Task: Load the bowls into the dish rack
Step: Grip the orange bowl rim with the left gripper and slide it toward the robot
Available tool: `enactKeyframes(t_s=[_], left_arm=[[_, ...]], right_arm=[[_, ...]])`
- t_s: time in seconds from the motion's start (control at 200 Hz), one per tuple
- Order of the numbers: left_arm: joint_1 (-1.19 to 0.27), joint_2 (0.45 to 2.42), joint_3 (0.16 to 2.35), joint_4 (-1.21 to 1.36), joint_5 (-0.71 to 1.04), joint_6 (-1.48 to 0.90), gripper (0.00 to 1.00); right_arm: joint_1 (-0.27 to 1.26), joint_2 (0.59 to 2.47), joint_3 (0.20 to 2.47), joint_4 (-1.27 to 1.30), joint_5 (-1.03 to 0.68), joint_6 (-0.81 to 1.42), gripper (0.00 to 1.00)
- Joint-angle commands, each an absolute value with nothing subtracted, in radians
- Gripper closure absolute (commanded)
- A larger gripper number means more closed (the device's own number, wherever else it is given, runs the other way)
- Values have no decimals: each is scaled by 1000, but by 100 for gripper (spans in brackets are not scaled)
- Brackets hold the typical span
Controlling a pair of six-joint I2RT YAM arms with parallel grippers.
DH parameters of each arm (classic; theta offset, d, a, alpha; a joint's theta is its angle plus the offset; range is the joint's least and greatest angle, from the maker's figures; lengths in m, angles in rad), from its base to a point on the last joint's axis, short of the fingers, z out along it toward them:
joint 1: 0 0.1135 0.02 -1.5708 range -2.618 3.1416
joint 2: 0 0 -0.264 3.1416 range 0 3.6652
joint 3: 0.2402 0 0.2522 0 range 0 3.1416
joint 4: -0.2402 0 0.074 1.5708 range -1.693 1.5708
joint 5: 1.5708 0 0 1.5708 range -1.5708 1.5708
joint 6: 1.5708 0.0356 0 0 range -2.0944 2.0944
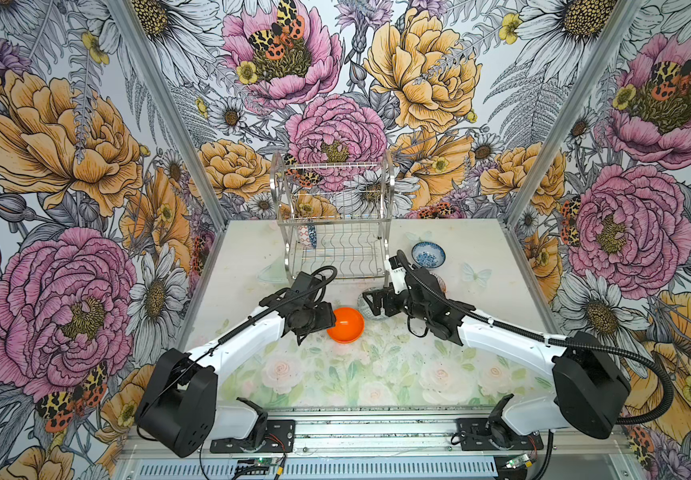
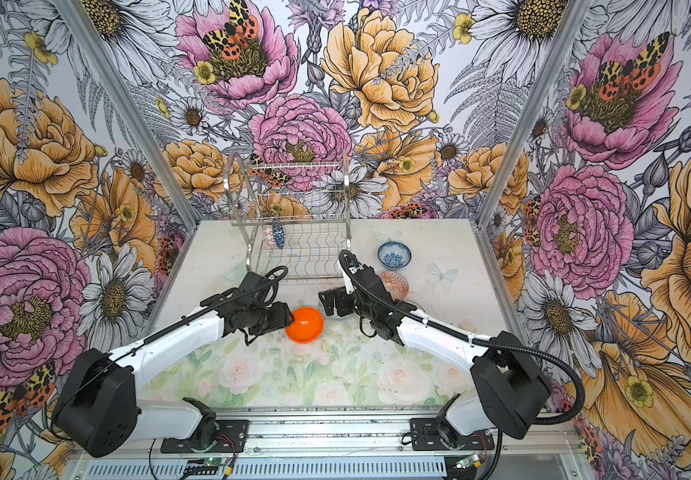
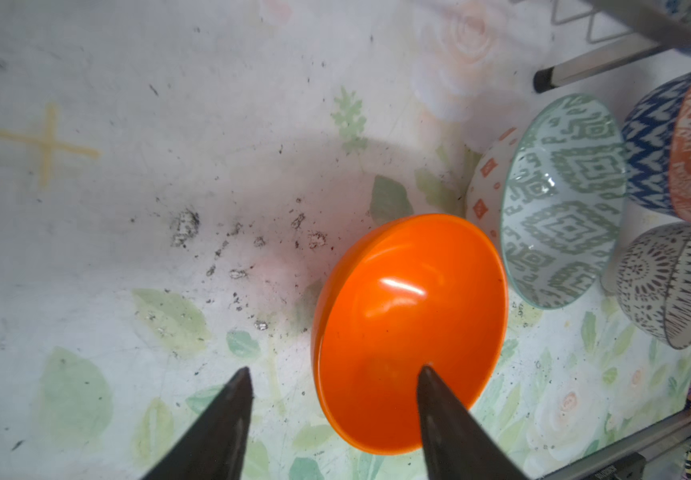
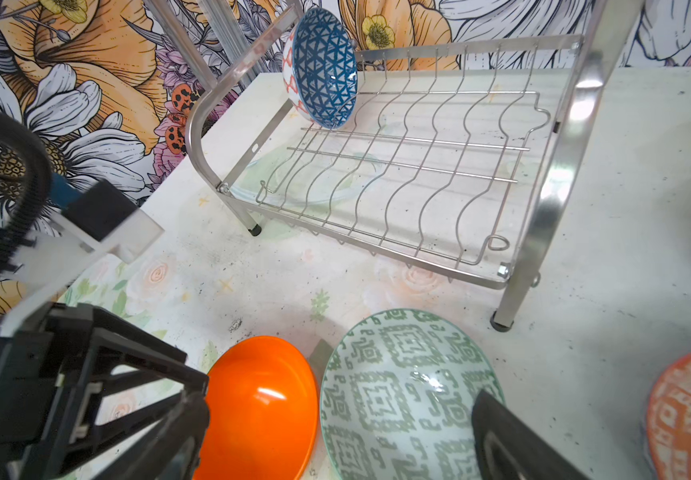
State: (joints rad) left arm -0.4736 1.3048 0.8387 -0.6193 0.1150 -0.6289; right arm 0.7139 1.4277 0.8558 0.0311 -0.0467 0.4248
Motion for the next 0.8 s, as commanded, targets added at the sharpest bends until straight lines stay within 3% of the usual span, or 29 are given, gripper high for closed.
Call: enactKeyframes(t_s=[0.0, 0.035, 0.44, 0.791], left_arm=[[-427, 1211, 864, -624, 104, -621, 6], [-408, 1183, 861, -624, 109, -617, 1], [-33, 871, 616, -461, 471, -753, 1], [84, 816, 487, -369, 634, -815, 2]], right_arm=[[742, 1443, 920, -29, 25, 414, 1], [757, 1456, 937, -51, 52, 413, 1], [951, 1684, 1150, -185, 186, 525, 1], [1044, 1900, 1337, -240, 191, 608, 16]])
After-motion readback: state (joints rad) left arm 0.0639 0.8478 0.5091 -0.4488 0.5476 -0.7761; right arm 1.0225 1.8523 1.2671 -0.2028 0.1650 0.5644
